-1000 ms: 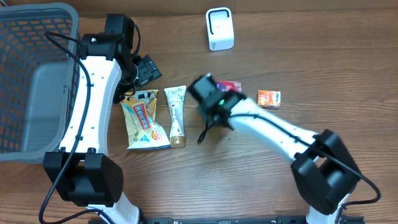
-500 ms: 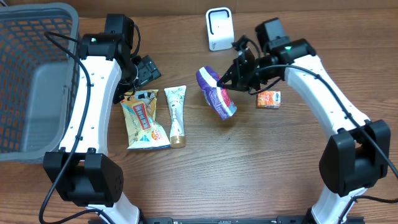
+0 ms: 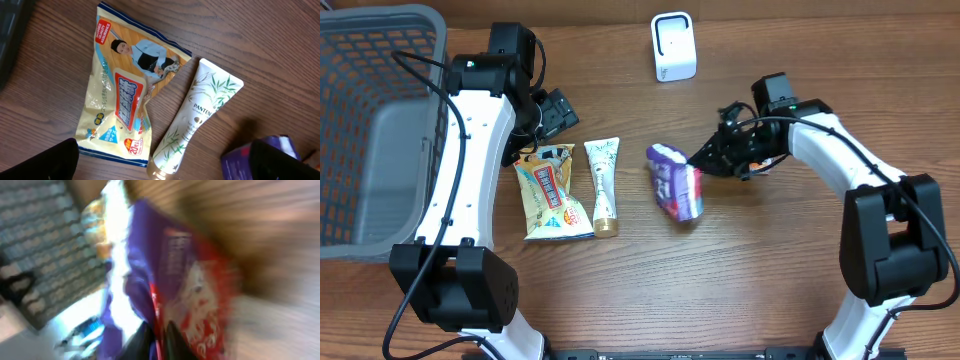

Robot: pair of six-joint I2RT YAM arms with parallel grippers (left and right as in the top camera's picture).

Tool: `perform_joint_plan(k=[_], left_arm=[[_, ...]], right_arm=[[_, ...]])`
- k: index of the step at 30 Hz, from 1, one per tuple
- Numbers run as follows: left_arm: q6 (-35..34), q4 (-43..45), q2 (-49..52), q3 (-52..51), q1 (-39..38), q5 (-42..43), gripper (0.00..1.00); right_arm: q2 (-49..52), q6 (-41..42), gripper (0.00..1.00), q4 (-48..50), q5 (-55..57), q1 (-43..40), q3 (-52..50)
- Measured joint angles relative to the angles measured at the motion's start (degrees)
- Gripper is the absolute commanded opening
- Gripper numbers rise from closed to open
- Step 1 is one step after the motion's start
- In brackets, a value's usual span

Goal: Scan the item barcode

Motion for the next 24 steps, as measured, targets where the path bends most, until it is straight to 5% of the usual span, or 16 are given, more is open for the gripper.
perform_joint_plan(k=[5, 8, 16, 20, 22, 23, 24], left_arm=[[-0.02, 0.00, 0.00, 0.00, 0.00, 0.02, 1.00], [-0.02, 0.00, 0.00, 0.00, 0.00, 0.02, 1.00], [-0.02, 0.00, 0.00, 0.00, 0.00, 0.28, 1.00], [0.00, -0.98, 0.00, 0.00, 0.00, 1.81, 1.00], [-0.02, -1.70, 0.00, 0.00, 0.00, 3.34, 1.00], [0.00, -1.73, 0.00, 0.00, -0.02, 4.55, 1.00], [0.00, -1.75, 0.00, 0.00, -0.07, 6.21, 1.00]], right_arm=[[0.07, 0.83, 0.29, -9.29, 20.57, -3.43, 2.58], [0.11, -0.63, 0.59, -14.36, 27.80, -4.07, 8.04], [0.11, -8.07, 0.95, -26.34, 31.78, -3.91, 18.86], [0.11, -13.09, 0.91, -30.47, 31.98, -2.32, 18.12], [0.11, -14.25, 0.76, -30.23, 31.93, -1.01, 16.76], [0.11, -14.91, 0.52, -29.88, 31.67, 0.00, 15.56], [0.13, -15.52, 0.45, -29.77, 31.15, 1.49, 13.86]])
